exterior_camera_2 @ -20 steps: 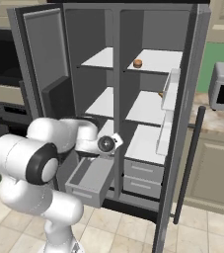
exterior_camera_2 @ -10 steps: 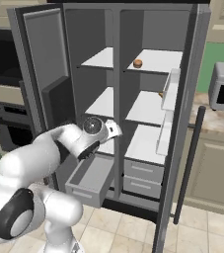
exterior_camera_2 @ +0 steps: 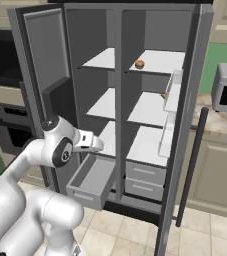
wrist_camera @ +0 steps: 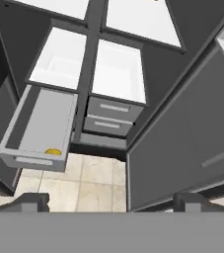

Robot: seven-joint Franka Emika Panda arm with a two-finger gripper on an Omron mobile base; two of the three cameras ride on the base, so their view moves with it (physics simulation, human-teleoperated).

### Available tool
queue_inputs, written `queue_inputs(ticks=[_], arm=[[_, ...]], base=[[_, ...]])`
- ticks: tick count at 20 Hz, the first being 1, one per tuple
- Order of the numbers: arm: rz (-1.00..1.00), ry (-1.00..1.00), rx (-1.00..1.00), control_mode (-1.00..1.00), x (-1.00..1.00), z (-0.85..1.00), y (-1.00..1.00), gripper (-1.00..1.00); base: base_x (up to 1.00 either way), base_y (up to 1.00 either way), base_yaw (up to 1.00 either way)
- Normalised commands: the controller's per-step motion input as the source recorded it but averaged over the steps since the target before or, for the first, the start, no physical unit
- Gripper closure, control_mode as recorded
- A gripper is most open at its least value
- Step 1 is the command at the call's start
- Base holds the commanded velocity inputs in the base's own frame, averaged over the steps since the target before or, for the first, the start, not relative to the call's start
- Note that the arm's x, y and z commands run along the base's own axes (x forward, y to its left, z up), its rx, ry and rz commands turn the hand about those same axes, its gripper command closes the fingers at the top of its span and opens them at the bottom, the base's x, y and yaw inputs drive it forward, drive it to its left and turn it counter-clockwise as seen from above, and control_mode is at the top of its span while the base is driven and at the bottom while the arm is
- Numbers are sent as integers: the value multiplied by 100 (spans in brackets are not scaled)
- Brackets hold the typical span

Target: Take the lemon and tangerine from the fridge shelf and place them in the freezer drawer to begin freezing them.

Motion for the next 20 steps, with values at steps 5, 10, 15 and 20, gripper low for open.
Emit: queue_inputs(ticks=[5,10,15,20], arm=[[-26,24,5,-100,-62,0,33,-100],[-4,20,0,-100,-6,-20,8,-100],[0,5,1,-100,14,-12,-5,-100],[0,0,7,100,3,0,-36,-100]], base=[[0,0,0],[0,0,0],[0,0,0],[5,-31,0]])
